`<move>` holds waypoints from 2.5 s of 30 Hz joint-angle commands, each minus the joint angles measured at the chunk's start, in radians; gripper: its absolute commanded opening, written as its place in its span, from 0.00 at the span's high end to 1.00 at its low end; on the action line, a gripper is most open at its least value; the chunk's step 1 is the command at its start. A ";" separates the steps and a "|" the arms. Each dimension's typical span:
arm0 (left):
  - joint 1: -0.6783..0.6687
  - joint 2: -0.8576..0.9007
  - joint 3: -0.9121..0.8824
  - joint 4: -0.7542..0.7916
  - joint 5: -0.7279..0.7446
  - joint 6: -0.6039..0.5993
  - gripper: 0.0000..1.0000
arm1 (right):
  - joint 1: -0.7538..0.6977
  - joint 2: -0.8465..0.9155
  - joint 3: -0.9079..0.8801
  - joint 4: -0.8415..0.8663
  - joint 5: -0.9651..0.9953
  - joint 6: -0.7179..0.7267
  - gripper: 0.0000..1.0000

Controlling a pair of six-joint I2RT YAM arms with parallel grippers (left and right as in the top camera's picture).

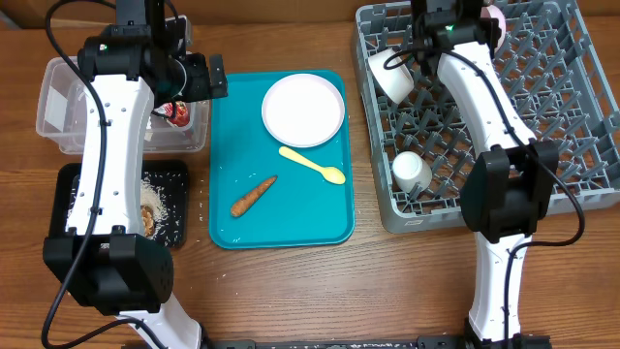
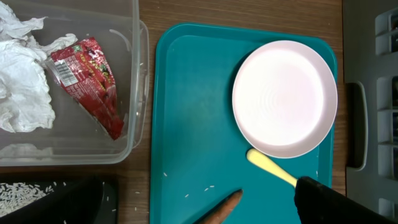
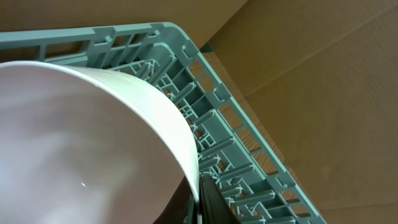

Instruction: Sort waste into correct bins and load items into the dishwasher

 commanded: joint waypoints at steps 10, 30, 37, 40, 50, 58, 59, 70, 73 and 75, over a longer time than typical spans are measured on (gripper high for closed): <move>-0.002 0.002 -0.005 0.012 -0.006 -0.002 0.00 | 0.024 0.005 -0.095 0.060 0.094 0.026 0.96; -0.002 0.002 -0.005 0.020 -0.007 0.000 0.00 | 0.113 0.005 -0.149 0.058 0.109 0.030 0.96; -0.002 0.002 -0.005 0.020 -0.006 0.018 0.00 | 0.130 0.005 -0.149 0.015 0.109 0.029 0.92; -0.002 0.002 -0.005 0.023 -0.006 0.018 0.00 | 0.138 0.005 -0.149 -0.023 0.109 0.029 0.80; -0.002 0.002 -0.005 0.028 -0.006 0.018 0.00 | 0.204 0.004 -0.148 -0.054 0.110 0.025 0.64; -0.002 0.002 -0.005 0.027 -0.006 0.018 0.00 | 0.258 -0.049 -0.147 -0.067 0.109 0.026 0.30; -0.002 0.002 -0.005 0.027 -0.006 0.018 0.00 | 0.260 -0.061 -0.146 -0.066 0.109 0.026 0.28; -0.002 -0.014 0.084 -0.075 -0.006 0.083 0.00 | 0.267 -0.323 -0.081 -0.122 -0.357 0.025 0.17; -0.002 -0.029 0.174 -0.169 -0.006 0.085 0.00 | 0.266 -0.396 -0.081 -0.150 -0.695 0.025 0.16; -0.002 -0.041 0.217 -0.223 -0.006 0.086 0.00 | 0.266 -0.422 -0.081 -0.157 -0.881 0.026 0.16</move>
